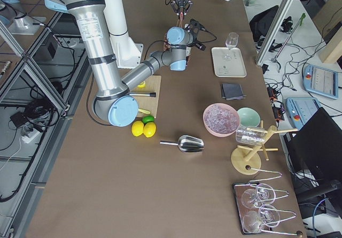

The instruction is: Take tea from basket to plate

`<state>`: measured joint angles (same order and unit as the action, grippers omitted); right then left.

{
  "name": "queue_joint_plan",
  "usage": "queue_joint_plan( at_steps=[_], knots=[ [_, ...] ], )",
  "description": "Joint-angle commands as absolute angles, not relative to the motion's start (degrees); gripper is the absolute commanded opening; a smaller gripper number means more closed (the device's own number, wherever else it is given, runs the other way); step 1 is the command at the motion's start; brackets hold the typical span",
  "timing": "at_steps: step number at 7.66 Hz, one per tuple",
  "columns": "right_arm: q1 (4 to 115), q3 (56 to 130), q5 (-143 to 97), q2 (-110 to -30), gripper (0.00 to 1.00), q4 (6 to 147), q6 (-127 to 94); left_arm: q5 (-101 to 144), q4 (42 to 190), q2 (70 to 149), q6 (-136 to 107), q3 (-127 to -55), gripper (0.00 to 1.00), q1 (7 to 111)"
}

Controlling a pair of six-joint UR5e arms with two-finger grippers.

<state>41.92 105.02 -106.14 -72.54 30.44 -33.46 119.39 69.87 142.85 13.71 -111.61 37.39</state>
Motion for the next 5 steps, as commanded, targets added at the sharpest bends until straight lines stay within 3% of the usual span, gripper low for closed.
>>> queue_joint_plan(
  at_steps=[1,5],
  knots=[
    [35.07,105.73,-96.59,-71.19,1.0,30.41,-34.19,119.36,69.87,142.21,13.71,-111.71,0.0,37.35],
    [31.74,105.47,-93.62,-69.79,1.0,31.2,-36.12,119.36,69.87,142.12,13.71,-111.8,0.0,37.0]
  ],
)
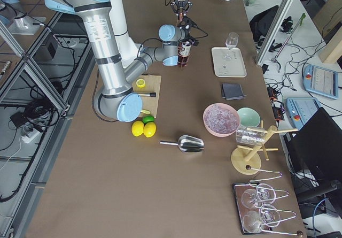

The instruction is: Take tea from basket to plate

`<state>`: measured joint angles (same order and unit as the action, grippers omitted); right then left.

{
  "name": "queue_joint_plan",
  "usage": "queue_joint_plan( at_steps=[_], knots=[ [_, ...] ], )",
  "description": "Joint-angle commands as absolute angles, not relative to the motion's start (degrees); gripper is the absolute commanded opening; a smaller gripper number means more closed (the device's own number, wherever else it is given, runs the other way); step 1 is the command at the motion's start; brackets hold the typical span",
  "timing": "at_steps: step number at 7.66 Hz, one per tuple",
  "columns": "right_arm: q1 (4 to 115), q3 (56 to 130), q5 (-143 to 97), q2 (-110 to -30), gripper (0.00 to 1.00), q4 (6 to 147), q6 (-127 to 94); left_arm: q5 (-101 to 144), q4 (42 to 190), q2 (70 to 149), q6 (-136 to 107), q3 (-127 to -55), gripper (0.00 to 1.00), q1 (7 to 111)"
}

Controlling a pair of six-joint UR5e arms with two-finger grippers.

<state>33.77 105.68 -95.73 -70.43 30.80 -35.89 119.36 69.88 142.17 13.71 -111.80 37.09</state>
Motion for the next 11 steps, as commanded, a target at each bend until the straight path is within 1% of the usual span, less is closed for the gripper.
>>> queue_joint_plan(
  at_steps=[1,6,7,8,9,10,11],
  knots=[
    [31.21,105.38,-93.17,-69.79,1.0,31.11,-36.12,119.36,69.87,142.12,13.71,-111.8,0.0,37.0],
    [27.78,103.45,-89.47,-69.61,0.99,30.85,-36.04,119.36,69.87,142.12,13.71,-111.71,0.0,37.0],
    [27.69,103.45,-89.47,-69.7,0.95,30.85,-36.04,119.36,69.87,142.21,13.71,-111.71,0.0,37.0],
    [27.6,103.45,-89.04,-69.7,0.77,30.85,-35.86,119.36,69.87,142.21,13.71,-111.71,0.0,37.0],
    [27.42,103.45,-88.69,-69.7,0.46,30.94,-35.42,119.36,69.87,142.21,13.71,-111.8,0.0,37.0],
    [27.42,103.36,-88.68,-69.78,0.05,31.11,-35.16,119.36,69.87,142.21,13.71,-111.8,0.0,37.0],
    [27.42,103.53,-88.86,-69.61,0.0,31.29,-35.16,119.36,69.87,142.21,13.71,-111.71,0.0,37.0]
  ],
)
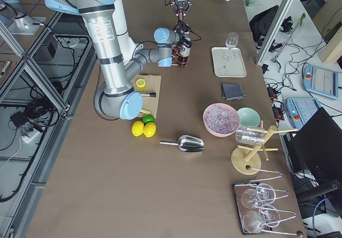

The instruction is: Take tea from basket to plate

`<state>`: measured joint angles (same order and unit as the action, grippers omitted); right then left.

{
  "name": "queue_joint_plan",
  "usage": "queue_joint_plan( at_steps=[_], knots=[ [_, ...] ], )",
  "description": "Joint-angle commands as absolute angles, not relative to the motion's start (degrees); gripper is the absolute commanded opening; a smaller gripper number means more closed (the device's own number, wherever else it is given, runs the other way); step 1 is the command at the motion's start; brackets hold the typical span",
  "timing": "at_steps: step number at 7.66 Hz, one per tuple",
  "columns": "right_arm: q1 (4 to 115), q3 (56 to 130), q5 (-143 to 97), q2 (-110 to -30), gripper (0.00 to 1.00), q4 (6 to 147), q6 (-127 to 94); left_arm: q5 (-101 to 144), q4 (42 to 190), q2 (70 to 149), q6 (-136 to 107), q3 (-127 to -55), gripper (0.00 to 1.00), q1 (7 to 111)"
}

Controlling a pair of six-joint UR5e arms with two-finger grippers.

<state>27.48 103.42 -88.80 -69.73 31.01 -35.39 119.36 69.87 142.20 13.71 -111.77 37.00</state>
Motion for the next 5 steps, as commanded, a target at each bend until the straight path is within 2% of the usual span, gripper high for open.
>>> queue_joint_plan(
  at_steps=[1,4,5],
  knots=[
    [27.51,103.54,-88.86,-69.61,0.0,31.29,-35.24,119.36,69.87,142.21,13.71,-111.71,0.0,37.0],
    [29.7,104.76,-89.3,-68.22,0.0,31.9,-35.68,119.36,69.87,142.21,13.71,-111.8,0.0,37.0],
    [30.84,105.9,-89.38,-66.29,0.0,35.91,-35.77,119.36,69.87,142.21,13.71,-111.8,0.0,37.0]
  ],
)
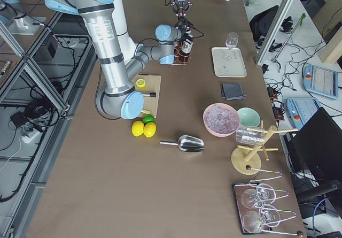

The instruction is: Take tea from basket to plate

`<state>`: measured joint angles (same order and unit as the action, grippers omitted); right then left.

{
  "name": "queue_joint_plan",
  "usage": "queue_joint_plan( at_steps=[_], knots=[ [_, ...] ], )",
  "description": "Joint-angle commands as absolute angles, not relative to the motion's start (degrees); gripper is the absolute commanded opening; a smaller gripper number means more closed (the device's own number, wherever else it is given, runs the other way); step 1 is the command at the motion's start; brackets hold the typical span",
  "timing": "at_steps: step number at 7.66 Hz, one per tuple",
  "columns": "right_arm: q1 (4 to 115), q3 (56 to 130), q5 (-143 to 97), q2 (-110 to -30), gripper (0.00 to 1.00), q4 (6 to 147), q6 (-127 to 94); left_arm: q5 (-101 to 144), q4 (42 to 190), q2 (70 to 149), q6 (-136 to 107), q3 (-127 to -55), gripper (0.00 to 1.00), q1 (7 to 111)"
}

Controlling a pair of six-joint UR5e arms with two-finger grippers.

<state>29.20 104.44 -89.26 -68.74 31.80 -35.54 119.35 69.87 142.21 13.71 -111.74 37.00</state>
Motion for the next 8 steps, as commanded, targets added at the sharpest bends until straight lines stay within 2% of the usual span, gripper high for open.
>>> queue_joint_plan(
  at_steps=[1,8],
  knots=[
    [31.55,107.65,-89.38,-63.83,0.0,41.25,-35.77,119.36,69.87,142.12,13.71,-111.88,0.0,37.0],
    [47.0,106.71,-101.51,-56.42,0.0,50.45,-37.0,119.44,69.87,142.29,13.71,-112.15,0.0,37.18]
  ],
)
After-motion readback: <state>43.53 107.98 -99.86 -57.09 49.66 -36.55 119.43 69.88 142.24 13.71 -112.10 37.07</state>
